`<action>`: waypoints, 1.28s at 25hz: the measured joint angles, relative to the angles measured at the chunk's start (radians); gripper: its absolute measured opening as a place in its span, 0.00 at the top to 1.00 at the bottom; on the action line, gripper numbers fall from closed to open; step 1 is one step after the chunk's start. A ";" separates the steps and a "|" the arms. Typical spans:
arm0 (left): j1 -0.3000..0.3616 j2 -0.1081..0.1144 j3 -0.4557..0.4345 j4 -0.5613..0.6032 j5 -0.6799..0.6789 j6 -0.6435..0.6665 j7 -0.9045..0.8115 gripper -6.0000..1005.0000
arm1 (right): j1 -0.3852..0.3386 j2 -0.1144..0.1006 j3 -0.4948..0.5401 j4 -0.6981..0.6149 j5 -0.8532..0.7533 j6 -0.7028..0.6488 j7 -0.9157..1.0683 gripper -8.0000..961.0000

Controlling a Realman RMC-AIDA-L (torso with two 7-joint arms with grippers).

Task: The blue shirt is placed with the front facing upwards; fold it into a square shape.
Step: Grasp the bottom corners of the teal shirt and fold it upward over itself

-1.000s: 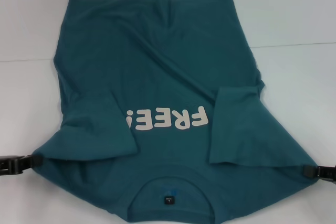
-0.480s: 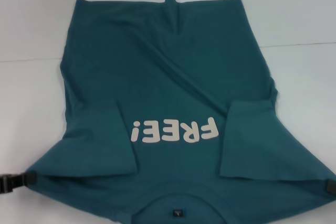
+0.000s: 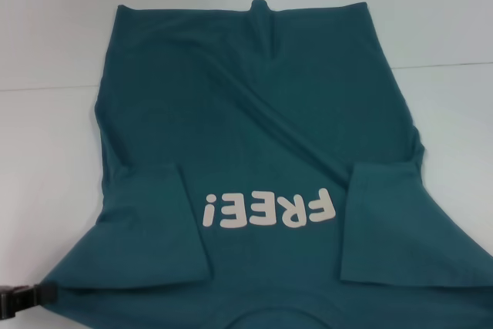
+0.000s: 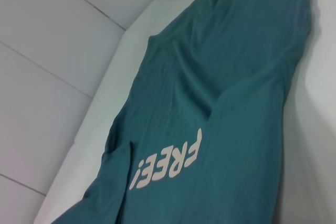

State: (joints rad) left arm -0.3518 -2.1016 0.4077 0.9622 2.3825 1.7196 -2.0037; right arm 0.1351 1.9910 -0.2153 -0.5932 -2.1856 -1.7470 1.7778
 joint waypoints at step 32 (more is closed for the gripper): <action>0.067 0.001 -0.137 0.042 0.000 0.105 0.053 0.98 | -0.090 -0.010 0.145 -0.028 -0.004 -0.069 -0.009 0.96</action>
State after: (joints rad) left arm -0.2844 -2.1010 0.2704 1.0047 2.3821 1.8241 -1.9505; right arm 0.0450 1.9814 -0.0698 -0.6209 -2.1897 -1.8160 1.7687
